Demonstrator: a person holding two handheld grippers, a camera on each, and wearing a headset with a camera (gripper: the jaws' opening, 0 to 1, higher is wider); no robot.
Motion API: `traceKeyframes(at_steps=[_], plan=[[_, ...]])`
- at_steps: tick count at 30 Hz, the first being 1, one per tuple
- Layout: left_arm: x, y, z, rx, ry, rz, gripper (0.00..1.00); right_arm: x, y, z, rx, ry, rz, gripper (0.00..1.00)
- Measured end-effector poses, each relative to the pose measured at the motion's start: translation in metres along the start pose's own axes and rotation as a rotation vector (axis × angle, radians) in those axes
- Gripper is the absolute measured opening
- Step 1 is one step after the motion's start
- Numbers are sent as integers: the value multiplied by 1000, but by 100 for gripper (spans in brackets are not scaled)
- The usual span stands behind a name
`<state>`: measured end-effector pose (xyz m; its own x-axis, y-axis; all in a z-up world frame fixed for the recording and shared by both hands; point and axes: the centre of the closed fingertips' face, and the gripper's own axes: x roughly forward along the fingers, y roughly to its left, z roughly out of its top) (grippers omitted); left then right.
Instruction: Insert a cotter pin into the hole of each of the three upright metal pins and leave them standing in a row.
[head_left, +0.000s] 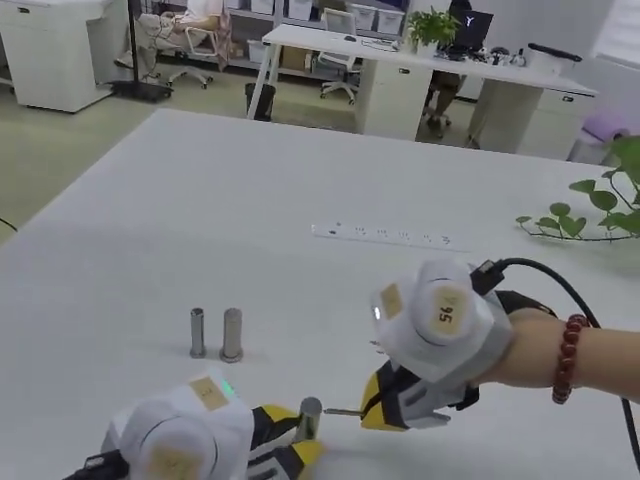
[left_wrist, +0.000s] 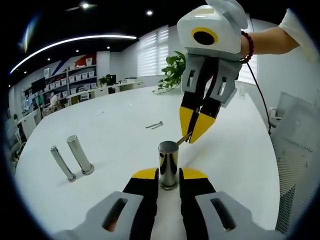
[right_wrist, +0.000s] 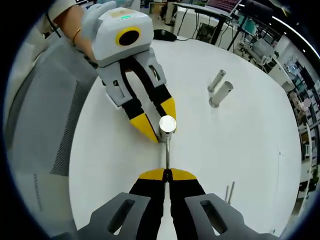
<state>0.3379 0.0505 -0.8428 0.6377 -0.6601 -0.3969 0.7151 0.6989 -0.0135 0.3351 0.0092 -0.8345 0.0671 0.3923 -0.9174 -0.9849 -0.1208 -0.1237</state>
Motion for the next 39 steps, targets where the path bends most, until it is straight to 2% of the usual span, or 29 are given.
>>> traceKeyframes(at_steps=[6, 22, 35, 39], plan=[[1, 0, -1, 11, -4, -1, 11, 3, 0, 1, -7, 9, 4, 3], [2, 0, 0, -2, -15, -7, 11, -3, 0, 6, -18, 2, -1, 3], [2, -1, 0, -4, -17, -6, 11, -6, 1, 7, -34, 59, -23, 3], [3, -2, 0, -1, -17, -10, 11, -7, 2, 13, -11, 35, -17, 3]])
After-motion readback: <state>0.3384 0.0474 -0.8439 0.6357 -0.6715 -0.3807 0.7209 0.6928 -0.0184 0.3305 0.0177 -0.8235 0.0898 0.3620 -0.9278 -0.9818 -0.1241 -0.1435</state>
